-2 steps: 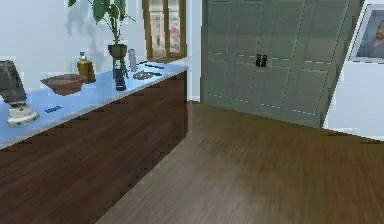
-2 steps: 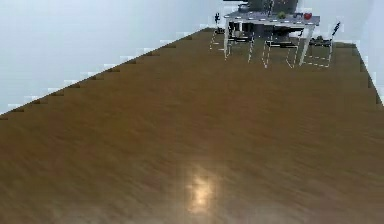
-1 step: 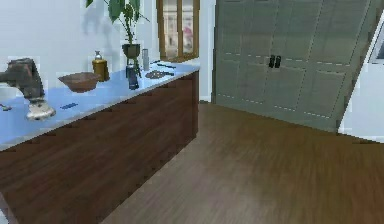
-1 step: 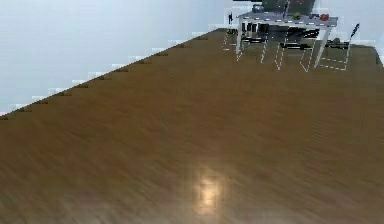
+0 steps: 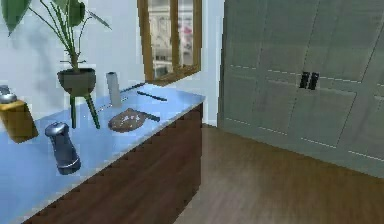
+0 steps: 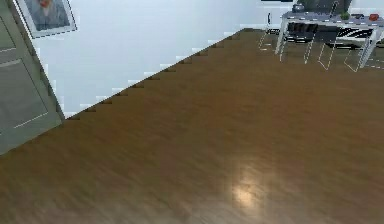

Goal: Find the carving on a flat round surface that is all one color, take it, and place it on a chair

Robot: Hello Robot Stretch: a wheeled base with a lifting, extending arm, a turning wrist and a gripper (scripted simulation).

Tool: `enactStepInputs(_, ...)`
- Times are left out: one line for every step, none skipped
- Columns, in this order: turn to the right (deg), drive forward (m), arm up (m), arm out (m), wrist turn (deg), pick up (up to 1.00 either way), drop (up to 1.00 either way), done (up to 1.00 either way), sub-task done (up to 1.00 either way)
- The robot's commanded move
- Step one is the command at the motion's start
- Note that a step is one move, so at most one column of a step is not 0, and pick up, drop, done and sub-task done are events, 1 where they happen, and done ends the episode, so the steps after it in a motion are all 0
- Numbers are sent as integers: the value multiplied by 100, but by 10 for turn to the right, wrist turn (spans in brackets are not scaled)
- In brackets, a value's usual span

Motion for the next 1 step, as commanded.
enactStepInputs(-450,0,0,0,0,0,0,0,0)
